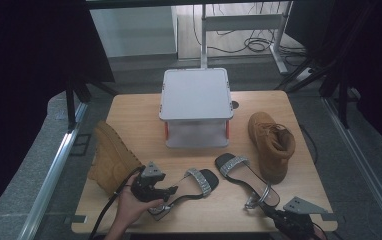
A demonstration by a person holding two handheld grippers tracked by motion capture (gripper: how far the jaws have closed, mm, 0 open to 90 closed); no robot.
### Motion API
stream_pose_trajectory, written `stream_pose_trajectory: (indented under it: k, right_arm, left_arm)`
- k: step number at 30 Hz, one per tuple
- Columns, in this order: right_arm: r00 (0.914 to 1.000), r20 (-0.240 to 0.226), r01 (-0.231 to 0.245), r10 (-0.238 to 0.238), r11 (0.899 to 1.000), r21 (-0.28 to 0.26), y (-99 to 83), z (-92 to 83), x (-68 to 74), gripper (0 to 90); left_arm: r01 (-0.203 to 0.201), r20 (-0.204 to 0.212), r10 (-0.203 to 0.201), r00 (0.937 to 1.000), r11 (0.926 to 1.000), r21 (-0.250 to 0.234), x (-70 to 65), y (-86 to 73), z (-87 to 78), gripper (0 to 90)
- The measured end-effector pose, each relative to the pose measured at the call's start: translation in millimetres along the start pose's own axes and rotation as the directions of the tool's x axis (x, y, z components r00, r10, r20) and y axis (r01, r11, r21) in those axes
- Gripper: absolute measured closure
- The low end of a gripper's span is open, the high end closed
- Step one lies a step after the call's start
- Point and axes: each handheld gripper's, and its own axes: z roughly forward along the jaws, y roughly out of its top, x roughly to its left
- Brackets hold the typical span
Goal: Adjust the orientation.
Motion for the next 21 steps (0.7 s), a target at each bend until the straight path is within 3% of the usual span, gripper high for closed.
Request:
stream_pose_trajectory:
  k: [21]
  right_arm:
    - [0.9985,0.036,-0.040,0.041,0.999,-0.015,-4.8,-7.8,-17.6,89.2]
  left_arm:
    - [-0.006,-0.002,0.006,1.0000,1.0000,0.007,0.3,0.0,0.1,32.8]
